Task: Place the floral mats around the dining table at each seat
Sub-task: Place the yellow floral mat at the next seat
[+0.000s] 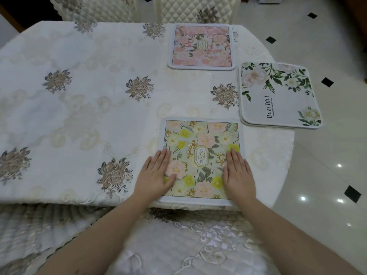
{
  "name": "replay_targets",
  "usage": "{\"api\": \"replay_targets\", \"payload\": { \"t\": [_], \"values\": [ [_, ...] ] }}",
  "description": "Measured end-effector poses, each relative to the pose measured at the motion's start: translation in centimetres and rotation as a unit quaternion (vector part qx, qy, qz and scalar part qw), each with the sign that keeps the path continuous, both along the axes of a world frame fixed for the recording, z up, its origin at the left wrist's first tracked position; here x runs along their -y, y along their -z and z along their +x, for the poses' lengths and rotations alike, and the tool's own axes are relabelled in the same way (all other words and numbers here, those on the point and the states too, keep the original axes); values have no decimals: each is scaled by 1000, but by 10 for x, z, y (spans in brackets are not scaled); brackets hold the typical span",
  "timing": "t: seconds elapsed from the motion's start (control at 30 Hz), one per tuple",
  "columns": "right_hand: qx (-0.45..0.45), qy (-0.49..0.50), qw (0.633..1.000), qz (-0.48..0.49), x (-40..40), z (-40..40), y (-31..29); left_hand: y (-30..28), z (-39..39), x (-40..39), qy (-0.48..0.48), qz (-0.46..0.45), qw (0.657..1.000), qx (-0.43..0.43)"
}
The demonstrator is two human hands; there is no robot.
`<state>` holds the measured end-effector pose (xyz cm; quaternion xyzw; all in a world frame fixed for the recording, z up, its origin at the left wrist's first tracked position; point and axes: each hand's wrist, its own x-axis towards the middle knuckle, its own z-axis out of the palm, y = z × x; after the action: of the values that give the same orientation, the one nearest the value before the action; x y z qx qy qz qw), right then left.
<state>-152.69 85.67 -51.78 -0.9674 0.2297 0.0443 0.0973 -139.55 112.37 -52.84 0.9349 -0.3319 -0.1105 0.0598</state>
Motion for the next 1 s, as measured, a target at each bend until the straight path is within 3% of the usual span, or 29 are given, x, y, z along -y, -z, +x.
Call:
{"api": "replay_targets", "payload": {
  "t": [0.2, 0.33, 0.43, 0.67, 1.0],
  "values": [
    [15, 52, 996, 71, -29, 16, -6, -7, -1, 5, 9, 5, 1000, 19],
    [1, -39, 993, 112, -81, 28, -12, -9, -25, 30, 73, -49, 996, -3],
    [-33, -66, 995, 73, -97, 22, -2, -3, -38, 31, 98, -32, 995, -13],
    [-92, -168, 981, 30, -50, -8, -5, -5, -25, 9, 166, 19, 986, -8],
    [-132, -174, 975, 30, 11, -43, -16, -16, 3, -33, 151, 83, 984, -30]
  ]
}}
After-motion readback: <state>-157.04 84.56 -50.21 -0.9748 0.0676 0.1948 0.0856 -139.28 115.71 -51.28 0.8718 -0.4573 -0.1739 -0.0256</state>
